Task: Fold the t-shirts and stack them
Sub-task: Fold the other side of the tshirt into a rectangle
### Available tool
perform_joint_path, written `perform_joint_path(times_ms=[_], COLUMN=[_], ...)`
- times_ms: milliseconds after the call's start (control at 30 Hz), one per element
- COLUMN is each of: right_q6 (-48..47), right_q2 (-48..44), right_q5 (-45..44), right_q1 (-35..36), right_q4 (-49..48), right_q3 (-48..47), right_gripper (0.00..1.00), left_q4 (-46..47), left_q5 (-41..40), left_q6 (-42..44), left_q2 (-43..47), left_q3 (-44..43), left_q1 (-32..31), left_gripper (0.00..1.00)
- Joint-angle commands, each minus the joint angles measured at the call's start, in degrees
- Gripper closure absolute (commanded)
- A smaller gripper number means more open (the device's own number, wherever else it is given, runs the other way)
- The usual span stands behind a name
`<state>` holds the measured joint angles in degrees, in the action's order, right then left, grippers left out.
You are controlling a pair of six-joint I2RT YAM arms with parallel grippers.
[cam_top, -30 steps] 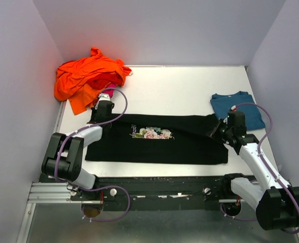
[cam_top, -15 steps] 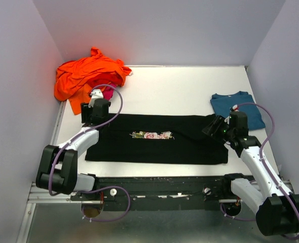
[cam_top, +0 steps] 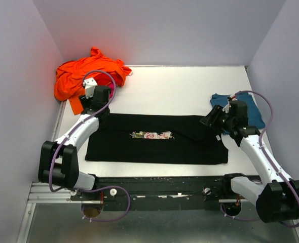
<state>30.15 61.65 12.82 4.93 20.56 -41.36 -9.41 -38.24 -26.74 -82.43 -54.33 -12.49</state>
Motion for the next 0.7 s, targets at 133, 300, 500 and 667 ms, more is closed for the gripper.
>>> perform_joint_path(times_ms=[133,300,500,667], right_q6=[2.36,7.9,11.41,12.3], right_q2=[7.78,9.36,9.2,4.72], right_q5=[-8.23,-16.68,-14.84,-19.06], right_q1=[0.34,0.35,0.26,0.17], right_q4=[-0.96,1.24,4.14,5.72], right_q3=[-3.37,-1.97,1.71,5.41], right_gripper=[0.39,0.42,0.46,0.46], left_q4=[-2.37,2.72,1.32,0.71], left_q5=[16.34,24.52,23.74,19.71], left_q6=[-11.57,-14.82,-15.53,-13.43], left_q2=[-5.36,-6.77,-8.79,-7.22], left_q3=[3.96,8.35,7.75,7.39], left_q1=[4.04,10.55,11.79,10.48], left_gripper=[0.53,0.55,0.55,0.54])
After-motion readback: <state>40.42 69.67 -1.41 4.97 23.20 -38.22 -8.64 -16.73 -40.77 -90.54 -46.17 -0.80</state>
